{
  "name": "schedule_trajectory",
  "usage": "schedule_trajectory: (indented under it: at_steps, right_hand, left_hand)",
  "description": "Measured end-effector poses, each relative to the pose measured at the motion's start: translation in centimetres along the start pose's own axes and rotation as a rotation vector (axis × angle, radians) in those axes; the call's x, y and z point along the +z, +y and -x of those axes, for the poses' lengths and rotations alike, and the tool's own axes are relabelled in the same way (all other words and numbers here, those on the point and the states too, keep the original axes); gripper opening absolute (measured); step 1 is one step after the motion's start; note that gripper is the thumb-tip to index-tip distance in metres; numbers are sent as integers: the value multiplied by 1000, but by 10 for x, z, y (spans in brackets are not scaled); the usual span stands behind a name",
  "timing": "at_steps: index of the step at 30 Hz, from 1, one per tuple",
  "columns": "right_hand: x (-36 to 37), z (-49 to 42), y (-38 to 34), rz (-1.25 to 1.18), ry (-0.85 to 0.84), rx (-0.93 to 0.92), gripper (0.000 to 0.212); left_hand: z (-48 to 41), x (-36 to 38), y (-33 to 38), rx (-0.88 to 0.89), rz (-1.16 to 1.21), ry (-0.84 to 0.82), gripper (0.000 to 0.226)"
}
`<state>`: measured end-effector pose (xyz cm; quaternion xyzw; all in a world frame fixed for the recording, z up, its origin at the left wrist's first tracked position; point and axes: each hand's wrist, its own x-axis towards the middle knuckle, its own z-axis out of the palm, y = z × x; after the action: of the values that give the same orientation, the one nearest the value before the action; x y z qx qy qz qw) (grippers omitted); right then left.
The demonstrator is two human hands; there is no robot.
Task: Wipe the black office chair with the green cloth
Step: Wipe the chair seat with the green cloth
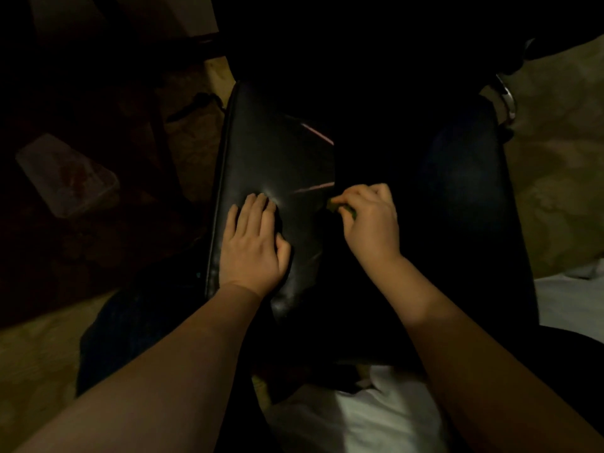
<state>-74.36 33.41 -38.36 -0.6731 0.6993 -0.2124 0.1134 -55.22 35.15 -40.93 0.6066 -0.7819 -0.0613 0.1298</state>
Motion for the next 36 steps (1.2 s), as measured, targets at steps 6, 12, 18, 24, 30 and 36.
schedule_trajectory:
  at_steps: [6,12,18,24,30,36]
  right_hand:
    - [11,-62,11,36,-9,0,18]
    - [22,-123,17,110,30,37,20]
    - [26,-172,17,134,21,80,23]
    - [9,-204,9,91,133,99,29]
    - [20,-202,8,208,-55,8,33]
    - [22,-205,5,173,-88,82,28]
  left_hand:
    - [-1,11,-6,-7,28,13,64]
    - [0,18,-8,-11,45,41,64]
    - [-1,22,-9,-21,38,43,65]
    - [-1,21,-8,-24,17,20,65]
    - [-1,20,-9,-20,27,25,65]
    - [-2,18,-8,-24,23,26,65]
